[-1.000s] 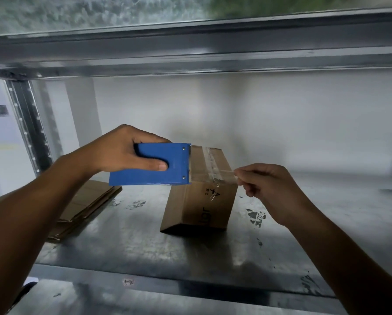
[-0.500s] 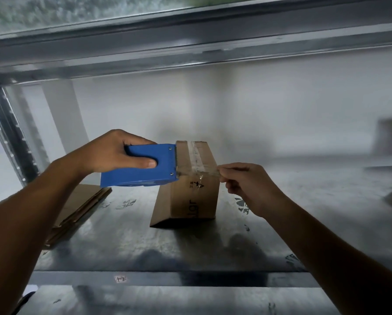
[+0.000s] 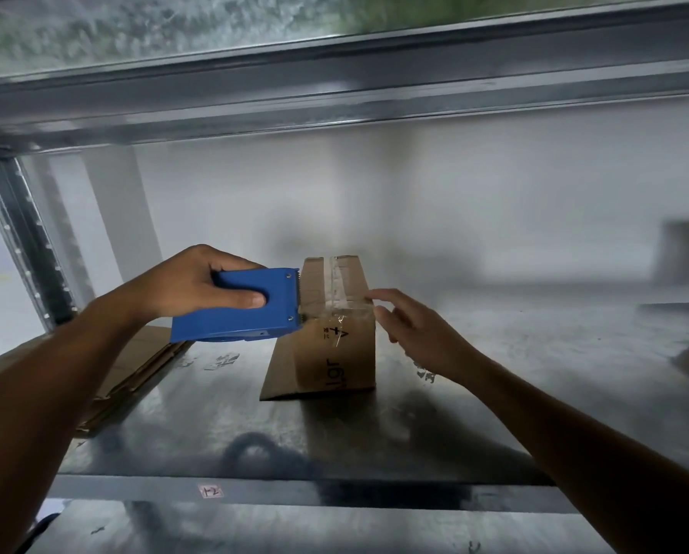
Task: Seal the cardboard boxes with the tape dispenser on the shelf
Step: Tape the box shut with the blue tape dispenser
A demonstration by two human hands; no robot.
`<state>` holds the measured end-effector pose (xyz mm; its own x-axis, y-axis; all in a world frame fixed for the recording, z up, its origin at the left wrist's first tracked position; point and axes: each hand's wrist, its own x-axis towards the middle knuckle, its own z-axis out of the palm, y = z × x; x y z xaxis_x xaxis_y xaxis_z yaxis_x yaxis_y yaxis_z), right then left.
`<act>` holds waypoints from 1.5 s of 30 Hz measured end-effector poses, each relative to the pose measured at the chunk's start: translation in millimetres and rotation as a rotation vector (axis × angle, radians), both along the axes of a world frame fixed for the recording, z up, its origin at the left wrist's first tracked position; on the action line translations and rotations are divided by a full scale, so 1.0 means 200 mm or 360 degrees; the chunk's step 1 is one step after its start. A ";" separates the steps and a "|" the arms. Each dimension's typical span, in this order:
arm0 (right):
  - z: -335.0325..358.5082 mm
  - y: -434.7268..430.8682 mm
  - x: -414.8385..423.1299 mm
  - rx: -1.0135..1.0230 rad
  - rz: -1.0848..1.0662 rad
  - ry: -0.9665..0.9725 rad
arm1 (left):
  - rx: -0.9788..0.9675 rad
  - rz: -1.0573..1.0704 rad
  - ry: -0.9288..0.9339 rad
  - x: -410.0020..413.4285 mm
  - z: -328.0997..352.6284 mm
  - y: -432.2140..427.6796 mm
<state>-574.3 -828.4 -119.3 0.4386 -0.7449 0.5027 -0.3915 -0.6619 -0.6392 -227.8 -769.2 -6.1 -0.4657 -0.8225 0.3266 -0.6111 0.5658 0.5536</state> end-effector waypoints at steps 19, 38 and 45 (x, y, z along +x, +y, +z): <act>0.23 0.01 0.29 -0.0748 0.0046 0.0844 | -0.0048 0.0003 0.0051 -0.02 -0.03 0.01; 0.21 -0.02 0.33 -0.0829 -0.0016 0.1085 | -0.0086 0.0341 -0.0362 0.15 -0.01 0.12; 0.21 -0.02 0.34 -0.0764 0.0008 0.1078 | -0.0100 0.0718 -0.0700 0.00 -0.01 0.11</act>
<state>-505.3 -832.2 -77.2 0.7636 -0.5137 0.3912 -0.5862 -0.8056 0.0864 -227.6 -746.3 -7.9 -0.1791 -0.9547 0.2378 -0.9599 0.2225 0.1703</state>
